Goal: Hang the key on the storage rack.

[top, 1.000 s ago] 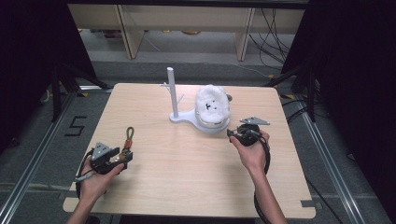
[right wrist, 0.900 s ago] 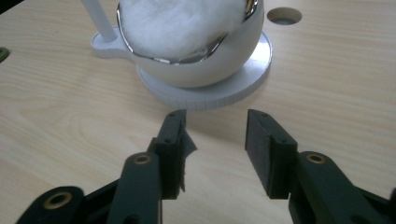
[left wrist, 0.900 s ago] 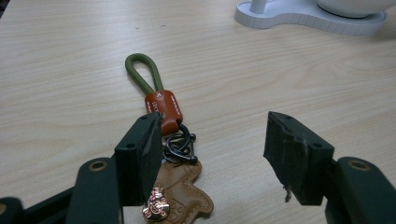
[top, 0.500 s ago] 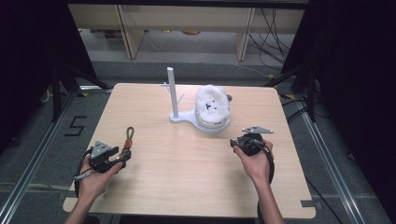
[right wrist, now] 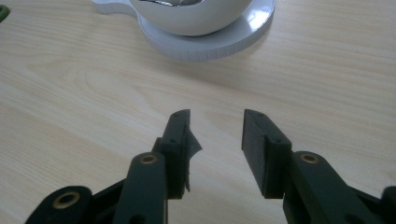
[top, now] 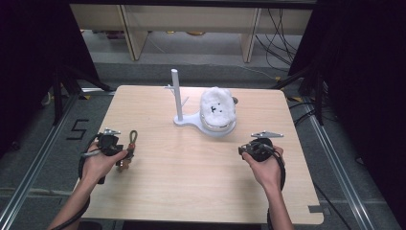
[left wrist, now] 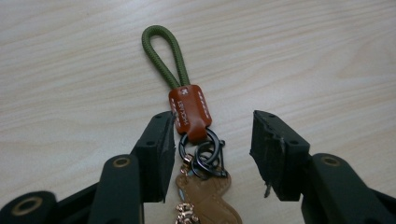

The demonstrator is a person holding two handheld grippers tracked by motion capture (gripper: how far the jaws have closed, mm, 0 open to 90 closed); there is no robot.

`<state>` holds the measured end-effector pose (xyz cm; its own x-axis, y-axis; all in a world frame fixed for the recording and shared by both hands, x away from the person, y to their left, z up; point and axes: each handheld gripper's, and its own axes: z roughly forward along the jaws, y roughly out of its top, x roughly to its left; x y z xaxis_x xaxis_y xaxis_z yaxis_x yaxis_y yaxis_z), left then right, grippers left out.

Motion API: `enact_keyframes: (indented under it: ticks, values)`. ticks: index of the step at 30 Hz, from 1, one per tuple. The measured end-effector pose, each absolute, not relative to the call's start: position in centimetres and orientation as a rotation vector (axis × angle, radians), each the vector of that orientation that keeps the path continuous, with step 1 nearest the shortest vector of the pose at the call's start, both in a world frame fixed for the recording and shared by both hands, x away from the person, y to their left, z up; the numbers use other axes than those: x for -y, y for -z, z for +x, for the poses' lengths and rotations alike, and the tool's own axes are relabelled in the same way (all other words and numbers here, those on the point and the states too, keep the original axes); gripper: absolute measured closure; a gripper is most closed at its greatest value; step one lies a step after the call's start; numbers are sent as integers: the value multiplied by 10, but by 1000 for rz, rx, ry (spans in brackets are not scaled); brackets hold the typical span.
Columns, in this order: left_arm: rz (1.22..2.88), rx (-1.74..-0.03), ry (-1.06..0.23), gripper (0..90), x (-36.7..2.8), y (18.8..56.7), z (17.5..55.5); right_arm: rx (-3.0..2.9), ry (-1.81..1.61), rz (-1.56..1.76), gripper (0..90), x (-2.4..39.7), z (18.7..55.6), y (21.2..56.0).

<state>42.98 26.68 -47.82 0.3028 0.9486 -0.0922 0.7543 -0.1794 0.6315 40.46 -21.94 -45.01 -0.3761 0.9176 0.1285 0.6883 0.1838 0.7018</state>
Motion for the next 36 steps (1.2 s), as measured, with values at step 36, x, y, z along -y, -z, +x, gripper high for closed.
enact_keyframes:
  ticks: [36]
  values:
    - [2217,-1712,-206,520,-254,476,491,-2148,-1022,1535,602,217,403,451]
